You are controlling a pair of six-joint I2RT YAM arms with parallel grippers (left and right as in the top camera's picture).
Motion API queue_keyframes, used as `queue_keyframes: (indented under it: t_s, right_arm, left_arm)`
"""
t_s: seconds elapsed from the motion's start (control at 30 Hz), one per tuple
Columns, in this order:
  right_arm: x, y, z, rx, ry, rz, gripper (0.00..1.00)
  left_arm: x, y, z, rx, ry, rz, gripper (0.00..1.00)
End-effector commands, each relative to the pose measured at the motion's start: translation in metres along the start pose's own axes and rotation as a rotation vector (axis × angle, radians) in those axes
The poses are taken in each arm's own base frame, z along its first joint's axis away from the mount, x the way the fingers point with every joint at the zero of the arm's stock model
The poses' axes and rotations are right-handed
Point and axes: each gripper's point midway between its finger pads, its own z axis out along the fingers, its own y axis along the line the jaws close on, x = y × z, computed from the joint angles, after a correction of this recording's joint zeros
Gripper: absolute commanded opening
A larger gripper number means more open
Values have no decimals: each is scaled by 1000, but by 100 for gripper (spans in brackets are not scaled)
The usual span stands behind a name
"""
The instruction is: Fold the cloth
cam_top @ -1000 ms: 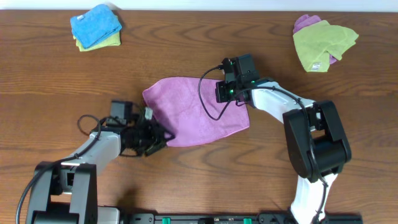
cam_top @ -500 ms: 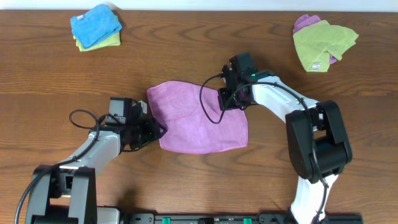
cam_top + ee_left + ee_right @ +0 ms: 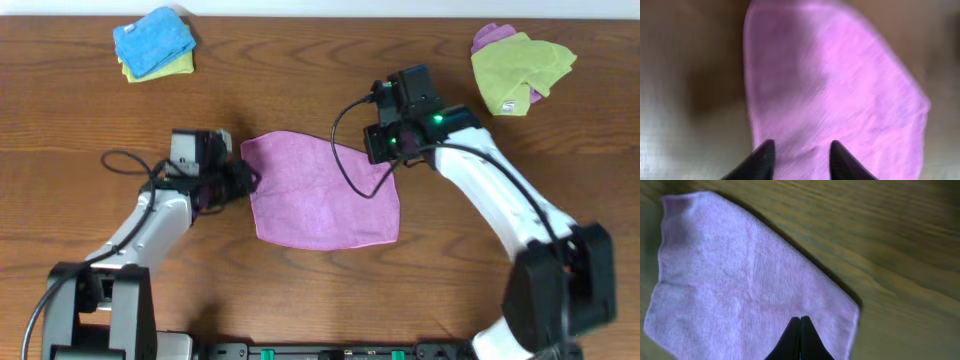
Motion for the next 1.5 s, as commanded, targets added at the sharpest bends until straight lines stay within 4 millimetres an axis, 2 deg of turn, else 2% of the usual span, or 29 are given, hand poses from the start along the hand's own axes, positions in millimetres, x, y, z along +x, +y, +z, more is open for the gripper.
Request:
queue_keyframes:
  t_s: [0.0,0.03,0.13,0.2,0.27,0.43,0.53,0.77,1.13,1.33,1.47]
  right_arm:
    - [5,-8,-14,68,11,-25,2]
    - [11,-8,-17,72,31,-23,2]
    - [40,-10,-28,87,139,-10,2]
    - [62,-14,-33,111,204,-7,2]
    - [75,-15,-34,114,225,-4,2]
    - [111,-15,-35,98,215,52,2]
    - [129,-6,-32,30,207,62,2]
    - [164,-9,-6,8,231,157,2]
    - [166,-13,9,12,206,194,2]
    - [157,-13,24,4,180,218,2]
    - [161,-13,36,-5,205,234,2]
  left_arm:
    - [-24,-13,-5,-1,-54,106,16]
    - [-29,-15,-6,-10,-68,121,10]
    - [-41,-17,-7,-71,-124,156,6]
    - [-43,-19,-4,-90,-143,203,6]
    - [-42,-21,1,-90,-139,243,6]
    - [-38,-12,18,-105,-111,240,6]
    - [-36,-5,31,-110,-92,233,6]
    - [-33,3,48,-109,-76,224,6]
    - [-40,12,68,-113,-102,236,6]
    - [-42,21,77,-139,-114,235,6]
    - [-47,25,77,-165,-139,237,6]
